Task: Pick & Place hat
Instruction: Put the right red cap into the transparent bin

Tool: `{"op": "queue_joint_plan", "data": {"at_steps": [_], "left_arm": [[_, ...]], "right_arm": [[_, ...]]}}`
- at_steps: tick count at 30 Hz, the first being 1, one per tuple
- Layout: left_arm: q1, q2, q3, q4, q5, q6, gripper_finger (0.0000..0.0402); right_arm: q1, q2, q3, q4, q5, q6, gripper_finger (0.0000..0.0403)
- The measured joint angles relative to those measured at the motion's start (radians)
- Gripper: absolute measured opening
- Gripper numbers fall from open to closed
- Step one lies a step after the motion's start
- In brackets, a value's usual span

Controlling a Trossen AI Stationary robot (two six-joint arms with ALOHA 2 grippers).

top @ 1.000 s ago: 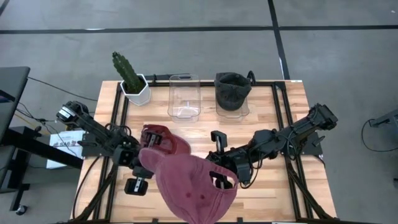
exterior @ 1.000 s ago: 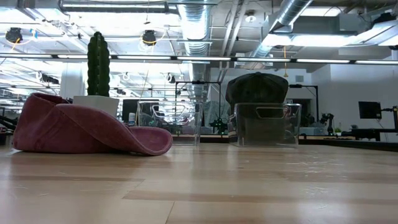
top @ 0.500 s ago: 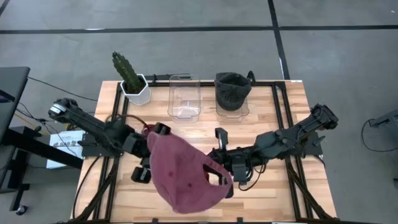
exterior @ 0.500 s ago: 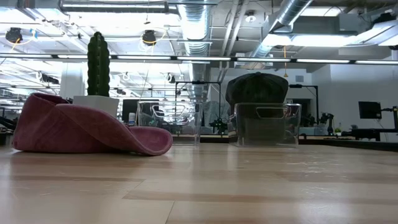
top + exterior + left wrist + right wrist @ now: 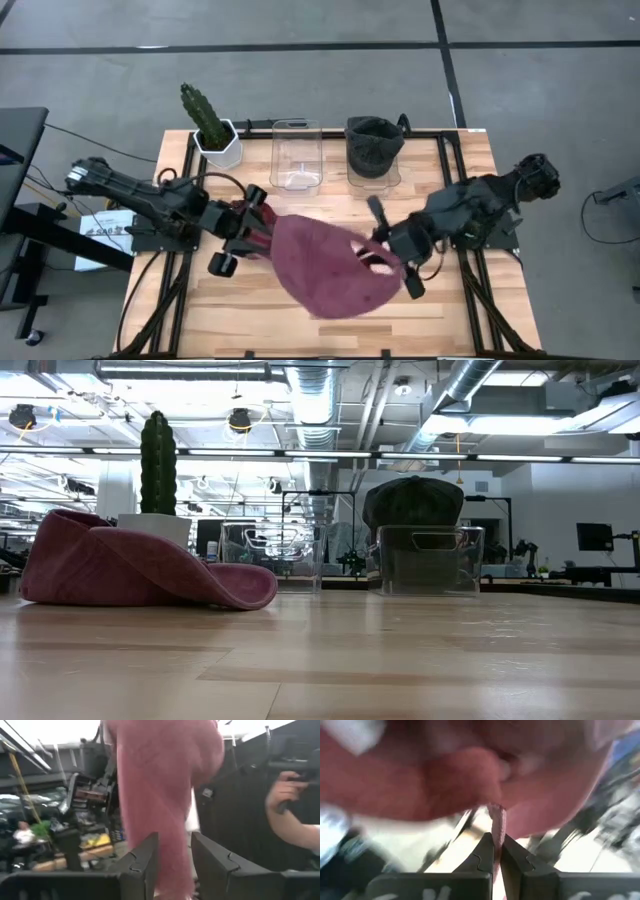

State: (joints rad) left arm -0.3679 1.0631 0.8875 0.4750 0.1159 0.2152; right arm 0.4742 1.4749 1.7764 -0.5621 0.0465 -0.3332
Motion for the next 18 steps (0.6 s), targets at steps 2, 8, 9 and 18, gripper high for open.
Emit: {"op": "queue_joint_plan", "data": {"at_steps": [2,8,9,18], "left_arm": [[0.018,0.02,0.0,-0.003,0.052,-0.016,0.0113],[0.062,0.068,0.0,0.0,0.145,-0.042,0.0107],[0.066,0.075,0.0,-0.001,0.146,-0.047,0.0106],[0.078,0.078,0.0,-0.012,0.191,-0.074,0.0106]], "right_arm": [[-0.001,0.007,-0.002,-0.043,-0.016,0.017,0.0001],[-0.01,0.018,-0.001,-0.066,-0.033,0.038,0.0001],[-0.011,0.018,-0.001,-0.066,-0.034,0.039,0.0001],[0.007,0.018,-0.001,-0.066,-0.075,0.038,0.0001]]}}
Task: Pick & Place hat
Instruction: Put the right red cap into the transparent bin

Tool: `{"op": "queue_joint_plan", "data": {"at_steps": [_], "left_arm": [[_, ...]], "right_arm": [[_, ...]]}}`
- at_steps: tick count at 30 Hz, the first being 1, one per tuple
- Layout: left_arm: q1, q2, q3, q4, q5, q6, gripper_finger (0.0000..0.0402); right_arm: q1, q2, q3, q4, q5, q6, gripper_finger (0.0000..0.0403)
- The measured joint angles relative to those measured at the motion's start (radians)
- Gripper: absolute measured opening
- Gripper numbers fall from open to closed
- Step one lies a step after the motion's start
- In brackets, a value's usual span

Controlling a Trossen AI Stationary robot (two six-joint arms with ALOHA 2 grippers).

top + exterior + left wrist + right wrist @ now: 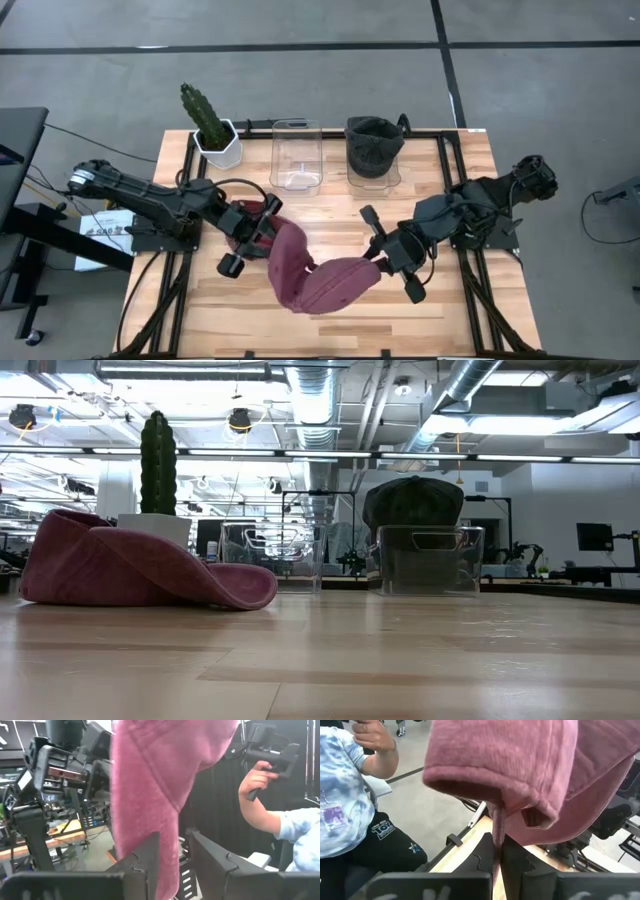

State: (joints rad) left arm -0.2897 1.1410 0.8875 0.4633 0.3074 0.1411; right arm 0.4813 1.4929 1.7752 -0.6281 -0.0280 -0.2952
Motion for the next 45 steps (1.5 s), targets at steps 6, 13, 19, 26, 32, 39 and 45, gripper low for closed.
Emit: {"op": "queue_joint_plan", "data": {"at_steps": [6,13,19,26,32,39,45], "left_arm": [[0.013,-0.004,0.0,-0.026,-0.007,-0.001,0.0106],[0.012,-0.005,0.0,-0.022,0.071,-0.022,0.0106],[0.01,-0.005,0.0,-0.018,0.156,-0.049,0.0106],[0.011,-0.005,0.0,-0.016,0.151,-0.072,0.0123],[0.019,-0.005,0.0,-0.021,0.039,-0.068,0.0156],[0.051,0.029,0.0,0.023,0.015,-0.077,0.0175],[0.05,0.089,0.0,0.061,0.09,-0.079,0.0175]], "right_arm": [[0.051,0.0,0.0,-0.009,-0.012,-0.015,0.0001],[0.072,0.0,0.0,-0.014,0.005,-0.027,0.0001],[0.043,0.0,0.0,-0.015,0.005,-0.027,0.0001],[0.04,0.0,0.0,-0.014,0.003,-0.027,0.0002],[0.075,0.0,0.0,-0.014,-0.003,-0.036,0.0002],[0.065,0.0,0.0,-0.011,0.0,-0.045,0.0002],[0.031,0.0,0.0,-0.017,0.0,-0.037,0.0002]]}}
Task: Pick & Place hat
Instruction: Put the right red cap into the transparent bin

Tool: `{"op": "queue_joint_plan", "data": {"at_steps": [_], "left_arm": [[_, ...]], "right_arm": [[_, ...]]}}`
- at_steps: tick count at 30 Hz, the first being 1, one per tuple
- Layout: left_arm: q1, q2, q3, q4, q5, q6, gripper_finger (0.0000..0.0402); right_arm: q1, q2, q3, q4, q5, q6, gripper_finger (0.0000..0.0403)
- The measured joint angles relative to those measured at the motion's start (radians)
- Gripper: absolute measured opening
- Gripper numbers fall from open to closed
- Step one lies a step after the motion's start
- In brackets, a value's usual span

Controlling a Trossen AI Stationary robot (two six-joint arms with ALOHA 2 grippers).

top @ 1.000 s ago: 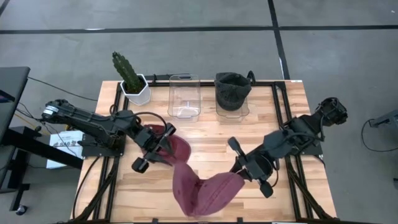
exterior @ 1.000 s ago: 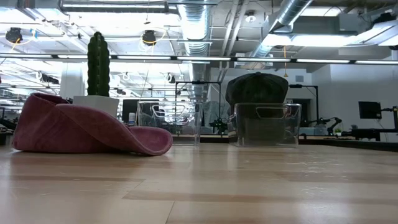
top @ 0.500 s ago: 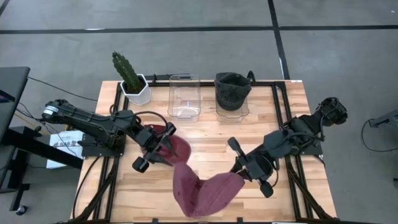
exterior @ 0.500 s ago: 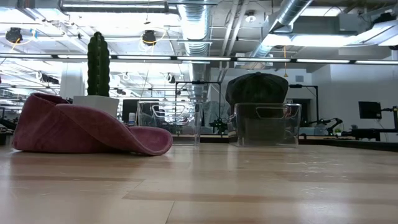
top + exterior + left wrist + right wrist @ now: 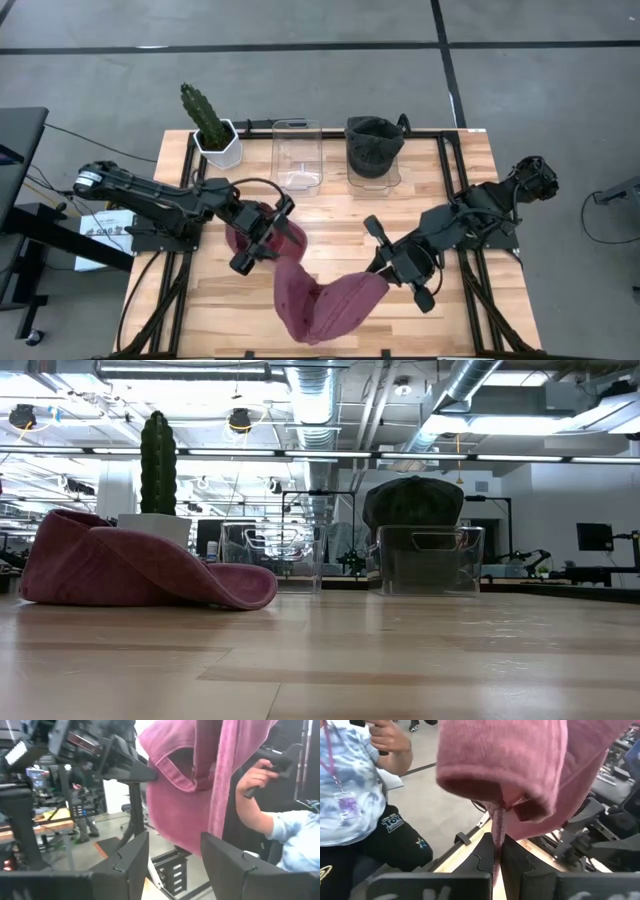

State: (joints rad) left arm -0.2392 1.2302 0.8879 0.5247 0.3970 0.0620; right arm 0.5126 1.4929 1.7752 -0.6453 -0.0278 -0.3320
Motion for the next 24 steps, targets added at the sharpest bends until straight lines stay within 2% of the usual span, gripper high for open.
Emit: {"op": "queue_joint_plan", "data": {"at_steps": [24], "left_arm": [[-0.05,-0.012,0.0,0.014,0.022,0.001,0.0171]], "right_arm": [[0.031,0.0,0.0,-0.016,0.011,0.01,0.0002]]}}
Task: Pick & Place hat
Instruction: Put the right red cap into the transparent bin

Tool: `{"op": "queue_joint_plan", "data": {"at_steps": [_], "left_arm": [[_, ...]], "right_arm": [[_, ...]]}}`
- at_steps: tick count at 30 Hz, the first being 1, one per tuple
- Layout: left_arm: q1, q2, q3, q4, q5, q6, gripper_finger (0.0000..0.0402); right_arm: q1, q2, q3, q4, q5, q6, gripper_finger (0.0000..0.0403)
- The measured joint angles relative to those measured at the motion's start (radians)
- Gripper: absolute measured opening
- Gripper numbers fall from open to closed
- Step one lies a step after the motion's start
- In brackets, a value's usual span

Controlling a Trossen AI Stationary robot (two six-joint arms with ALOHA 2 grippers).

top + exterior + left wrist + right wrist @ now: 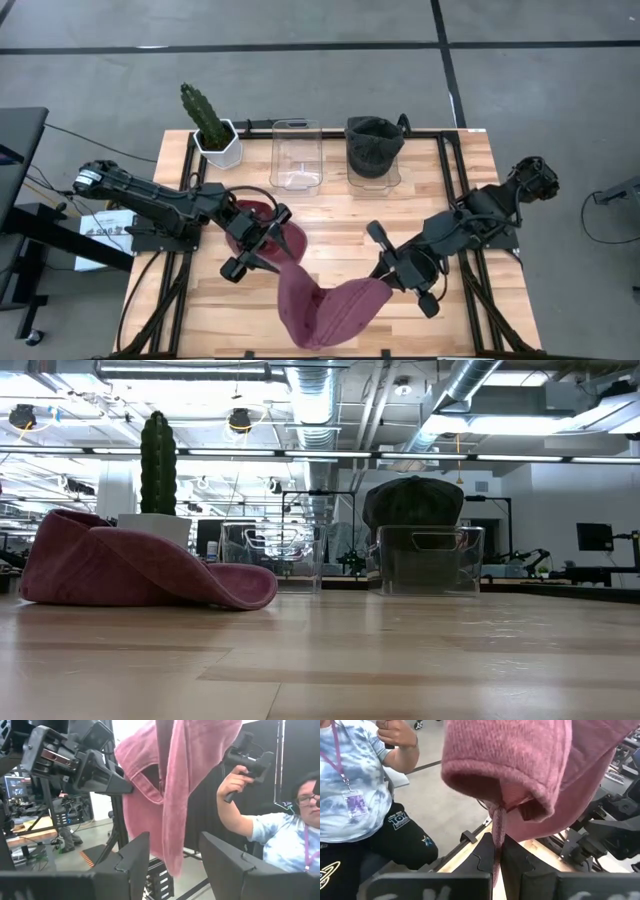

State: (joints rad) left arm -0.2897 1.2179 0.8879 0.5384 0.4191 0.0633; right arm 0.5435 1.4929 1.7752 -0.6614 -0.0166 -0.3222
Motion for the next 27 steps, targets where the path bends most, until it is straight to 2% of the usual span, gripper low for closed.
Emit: {"op": "queue_joint_plan", "data": {"at_steps": [14,16,20,24,27], "left_arm": [[-0.004,0.0,0.0,0.048,-0.009,0.001,0.017],[-0.005,0.0,0.0,0.047,-0.046,-0.014,0.0163],[-0.004,0.0,0.0,0.048,-0.141,-0.016,0.0113],[-0.002,0.0,0.0,0.075,-0.127,-0.019,0.0028],[-0.012,0.0,0.0,0.097,-0.127,-0.021,0.0018]], "right_arm": [[-0.064,0.0,0.0,-0.034,0.021,0.032,0.0002],[-0.057,0.0,0.0,-0.035,0.023,0.034,0.0002],[-0.046,0.0,0.0,-0.036,0.03,0.035,0.0003],[-0.043,-0.003,0.0,-0.038,0.044,0.035,0.0009],[-0.046,-0.004,0.0,-0.036,0.045,0.034,0.0011]]}}
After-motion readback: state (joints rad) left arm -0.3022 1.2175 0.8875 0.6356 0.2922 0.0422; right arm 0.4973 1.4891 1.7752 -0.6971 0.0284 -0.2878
